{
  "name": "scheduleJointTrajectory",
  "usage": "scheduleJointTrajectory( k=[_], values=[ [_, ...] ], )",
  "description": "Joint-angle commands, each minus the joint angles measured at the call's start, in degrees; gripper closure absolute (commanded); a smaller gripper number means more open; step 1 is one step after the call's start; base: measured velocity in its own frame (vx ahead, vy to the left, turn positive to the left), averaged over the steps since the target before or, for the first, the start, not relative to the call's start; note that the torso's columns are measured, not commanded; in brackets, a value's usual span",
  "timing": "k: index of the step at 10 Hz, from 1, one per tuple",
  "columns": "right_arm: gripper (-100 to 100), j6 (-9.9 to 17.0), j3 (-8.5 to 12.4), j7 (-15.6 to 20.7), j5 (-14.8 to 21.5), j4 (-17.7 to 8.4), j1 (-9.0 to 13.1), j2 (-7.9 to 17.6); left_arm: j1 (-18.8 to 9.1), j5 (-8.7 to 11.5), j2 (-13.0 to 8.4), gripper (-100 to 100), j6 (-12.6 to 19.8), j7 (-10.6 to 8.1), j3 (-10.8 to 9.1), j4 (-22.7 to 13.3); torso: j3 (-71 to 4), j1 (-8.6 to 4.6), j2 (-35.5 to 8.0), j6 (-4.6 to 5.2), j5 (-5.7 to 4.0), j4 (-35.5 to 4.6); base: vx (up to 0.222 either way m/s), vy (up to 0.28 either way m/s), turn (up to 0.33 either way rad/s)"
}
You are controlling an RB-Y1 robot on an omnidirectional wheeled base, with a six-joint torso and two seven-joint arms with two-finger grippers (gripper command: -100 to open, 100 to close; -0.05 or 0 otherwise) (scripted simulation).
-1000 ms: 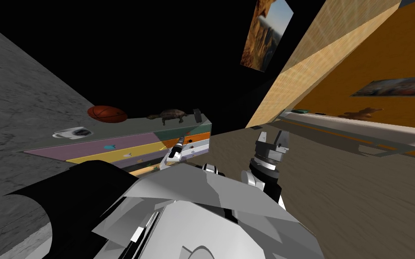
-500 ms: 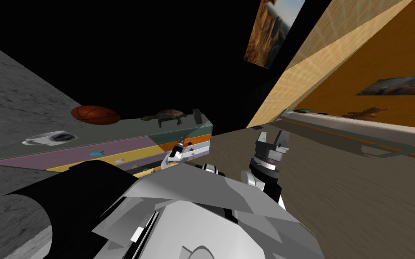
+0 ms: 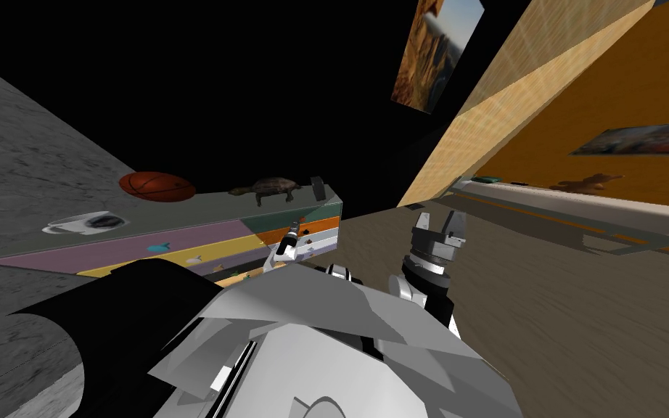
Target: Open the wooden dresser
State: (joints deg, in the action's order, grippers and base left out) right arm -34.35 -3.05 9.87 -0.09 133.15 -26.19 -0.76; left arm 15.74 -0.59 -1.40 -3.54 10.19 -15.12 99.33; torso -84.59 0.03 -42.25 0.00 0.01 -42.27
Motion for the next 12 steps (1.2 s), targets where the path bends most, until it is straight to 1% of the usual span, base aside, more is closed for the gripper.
scheduleJointTrajectory(
  k=[1, 3, 4, 5, 6, 7, 8, 9, 10, 12],
  values=[
    [0, 0.0, 0.0, 0.0, 0.0, 0.0, 0.0, 0.0, 0.4, 0.0, 0.1, 100, 0.3, 0.05, 0.20, 0.7, 0.0, -0.02, 0.0, 0.00, 0.00, 0.0, -0.085, -0.061, 0.005],
    [0, 0.0, 0.0, 0.0, 0.0, 0.0, 0.0, 0.0, 1.0, 0.0, 0.3, 100, 0.7, 0.11, 0.47, 1.7, 0.3, -0.32, -0.4, 0.01, -0.09, -0.1, -0.162, -0.107, 0.011],
    [0, 0.0, 0.0, 0.0, 0.0, 0.0, 0.0, 0.0, 1.3, 0.0, 0.4, 100, 0.9, 0.14, 0.61, 2.2, 0.2, -0.13, -0.3, 0.01, -0.05, -0.1, -0.167, -0.113, 0.003],
    [0, 0.0, 0.0, 0.0, 0.0, 0.0, 0.0, 0.0, 1.1, 0.0, 0.3, 100, 0.7, 0.11, 0.52, 1.9, 0.1, -0.08, -0.1, 0.00, -0.02, 0.0, -0.080, -0.061, 0.004],
    [0, 0.0, 0.0, 0.0, 0.0, 0.0, 0.0, 0.0, 1.1, 0.0, -2.3, -100, 0.9, 0.12, 0.50, 2.0, -0.1, 0.15, 0.2, 0.00, 0.03, 0.1, -0.011, -0.012, -0.002],
    [0, 0.0, 0.0, 0.0, 0.0, 0.0, 0.0, 0.0, 1.1, 0.0, -3.3, -100, 0.9, 0.13, 0.47, 2.0, -0.2, 0.26, 0.4, 0.00, 0.07, 0.1, 0.016, 0.007, 0.000],
    [0, 0.0, 0.0, 0.0, 0.0, 0.0, 0.0, 0.0, 1.1, 0.0, -4.8, -100, 1.0, 0.15, 0.42, 2.0, -0.2, 0.19, 0.3, 0.00, 0.06, 0.1, 0.035, 0.022, 0.000],
    [0, 0.0, 0.0, 0.0, 0.0, 0.0, 0.0, 0.0, 1.0, 0.0, -5.7, -100, 1.1, 0.17, 0.35, 2.0, -0.1, 0.08, 0.2, 0.00, 0.02, 0.0, 0.045, 0.022, -0.002],
    [0, 0.0, 0.0, 0.0, 0.0, 0.0, 0.0, 0.0, 0.8, -0.1, -5.2, -100, 1.8, 0.25, 0.04, 1.8, 0.0, -0.02, 0.0, 0.00, 0.00, 0.0, 0.106, 0.050, -0.001],
    [0, 0.0, 0.0, 0.0, 0.0, 0.0, 0.0, 0.0, 0.5, -0.2, -6.0, -100, 2.6, 0.34, -0.30, 1.5, -0.1, 0.03, 0.2, 0.00, 0.01, 0.0, 0.165, 0.070, -0.005]
  ],
)
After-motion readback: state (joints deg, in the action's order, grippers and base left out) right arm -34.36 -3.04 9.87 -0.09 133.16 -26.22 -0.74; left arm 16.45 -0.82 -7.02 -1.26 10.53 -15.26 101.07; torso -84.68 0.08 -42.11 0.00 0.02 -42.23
